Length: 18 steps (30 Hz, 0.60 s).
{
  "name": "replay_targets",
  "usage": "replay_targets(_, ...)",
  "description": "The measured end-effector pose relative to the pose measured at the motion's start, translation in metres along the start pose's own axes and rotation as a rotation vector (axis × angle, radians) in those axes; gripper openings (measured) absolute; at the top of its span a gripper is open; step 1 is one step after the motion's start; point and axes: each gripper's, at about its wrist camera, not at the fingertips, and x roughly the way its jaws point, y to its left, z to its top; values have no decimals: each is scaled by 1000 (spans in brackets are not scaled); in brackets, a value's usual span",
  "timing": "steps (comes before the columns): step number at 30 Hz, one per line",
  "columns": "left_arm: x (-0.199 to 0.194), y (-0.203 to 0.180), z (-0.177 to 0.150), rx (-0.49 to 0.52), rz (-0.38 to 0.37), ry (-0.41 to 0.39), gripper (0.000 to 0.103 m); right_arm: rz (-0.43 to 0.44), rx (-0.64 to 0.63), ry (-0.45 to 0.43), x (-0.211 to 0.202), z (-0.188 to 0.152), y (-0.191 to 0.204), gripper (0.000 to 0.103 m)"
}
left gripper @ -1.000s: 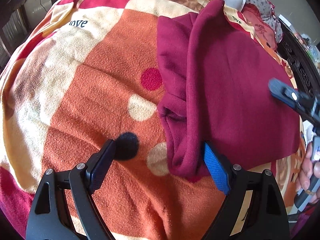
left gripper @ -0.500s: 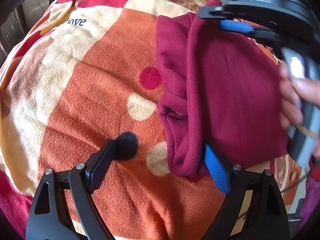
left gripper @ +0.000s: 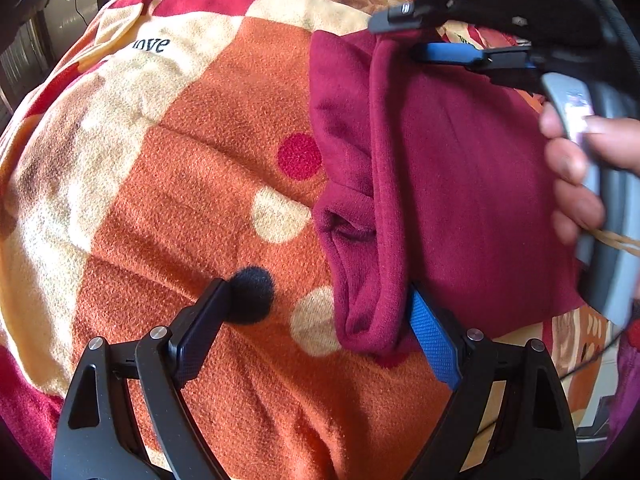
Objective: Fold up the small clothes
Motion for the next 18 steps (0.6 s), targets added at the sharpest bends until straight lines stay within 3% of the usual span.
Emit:
replay_targets(3, -1, 0, -1, 0, 0, -1, 88, 60, 26, 6, -9, -7, 4, 55)
replay_targets(8, -3, -1, -4, -3, -5, -9, 88, 15, -15, 54, -3, -16, 17, 58)
replay_targets(12, -6, 3, -8, -6, -12, -19, 88, -5, -26, 58, 4, -19, 26, 73)
replay_targets(18, -12, 16, -12, -38, -73, -49, 88, -94, -86, 89, 24, -14, 45, 76)
